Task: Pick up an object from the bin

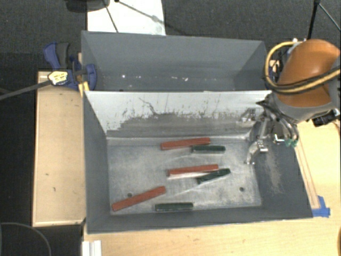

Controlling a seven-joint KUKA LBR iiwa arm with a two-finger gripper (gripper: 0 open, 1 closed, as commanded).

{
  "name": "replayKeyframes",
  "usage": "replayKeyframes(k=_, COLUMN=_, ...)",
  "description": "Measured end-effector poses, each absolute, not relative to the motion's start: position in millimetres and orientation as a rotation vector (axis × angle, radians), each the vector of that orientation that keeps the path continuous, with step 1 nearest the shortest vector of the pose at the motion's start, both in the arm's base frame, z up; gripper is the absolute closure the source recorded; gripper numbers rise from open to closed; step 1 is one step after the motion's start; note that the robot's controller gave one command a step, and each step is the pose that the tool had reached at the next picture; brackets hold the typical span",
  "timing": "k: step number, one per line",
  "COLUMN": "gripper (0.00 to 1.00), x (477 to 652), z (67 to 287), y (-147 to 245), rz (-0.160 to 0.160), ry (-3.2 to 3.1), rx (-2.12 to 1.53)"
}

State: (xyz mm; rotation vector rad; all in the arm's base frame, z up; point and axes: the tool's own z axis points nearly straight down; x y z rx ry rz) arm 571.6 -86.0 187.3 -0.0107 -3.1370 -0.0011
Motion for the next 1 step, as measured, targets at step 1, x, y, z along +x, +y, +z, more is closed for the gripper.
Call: replayKeyframes(k=1, gripper=0.00, x=573.3, z=191.6, y=-85.7, rz=0.001, ry=-3.145, rx=-0.008)
